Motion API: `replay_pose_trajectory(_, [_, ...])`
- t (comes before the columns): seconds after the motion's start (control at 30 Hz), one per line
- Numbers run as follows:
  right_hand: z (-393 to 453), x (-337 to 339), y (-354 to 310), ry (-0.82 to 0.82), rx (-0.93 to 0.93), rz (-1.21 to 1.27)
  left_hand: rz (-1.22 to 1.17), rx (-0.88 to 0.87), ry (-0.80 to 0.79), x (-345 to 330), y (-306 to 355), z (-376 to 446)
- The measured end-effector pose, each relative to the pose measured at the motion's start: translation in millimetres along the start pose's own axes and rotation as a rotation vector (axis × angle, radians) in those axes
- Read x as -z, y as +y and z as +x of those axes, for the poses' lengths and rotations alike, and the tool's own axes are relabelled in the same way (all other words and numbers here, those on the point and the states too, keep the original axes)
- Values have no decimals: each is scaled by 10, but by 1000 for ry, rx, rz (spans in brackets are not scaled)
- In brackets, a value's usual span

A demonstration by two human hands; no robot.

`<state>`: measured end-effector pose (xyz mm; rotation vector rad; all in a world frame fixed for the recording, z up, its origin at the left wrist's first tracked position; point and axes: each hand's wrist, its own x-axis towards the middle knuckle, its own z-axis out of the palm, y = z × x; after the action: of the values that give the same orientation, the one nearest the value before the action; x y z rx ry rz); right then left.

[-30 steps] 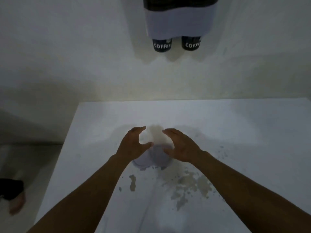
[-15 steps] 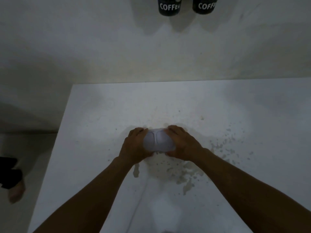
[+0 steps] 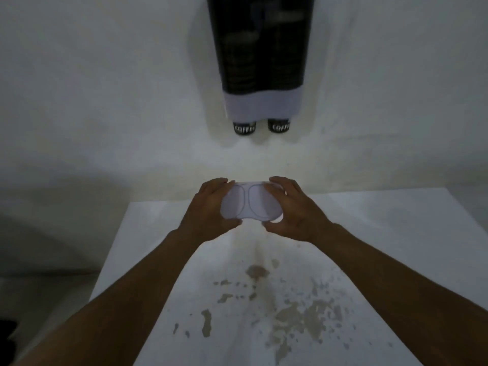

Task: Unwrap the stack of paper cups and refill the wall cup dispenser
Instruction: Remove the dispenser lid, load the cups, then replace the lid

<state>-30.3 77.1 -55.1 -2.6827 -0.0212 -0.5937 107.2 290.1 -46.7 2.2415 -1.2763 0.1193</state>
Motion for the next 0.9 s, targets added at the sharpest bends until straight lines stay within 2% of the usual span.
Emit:
replay_pose_trajectory(0.23, [793,1178,-172,225,152,-128,94,-183,278,1078,630,808])
replay_pose_trajectory(0.47, [1374,1939,-279,372,215,-162,201,-350,504,1730,929,1342])
replay_pose_trajectory(0.63, [1755,2277,-260,411,203,-110,158,-327,552,1891,950,1715])
replay_pose_trajectory(0.77, [2036,2438,-205,343,114,-66,156,-301,609,1928,940,1977])
replay_pose_trajectory(0.9, [2213,2513,-137,311,96,-29,103,-197,603,1910,939,2151])
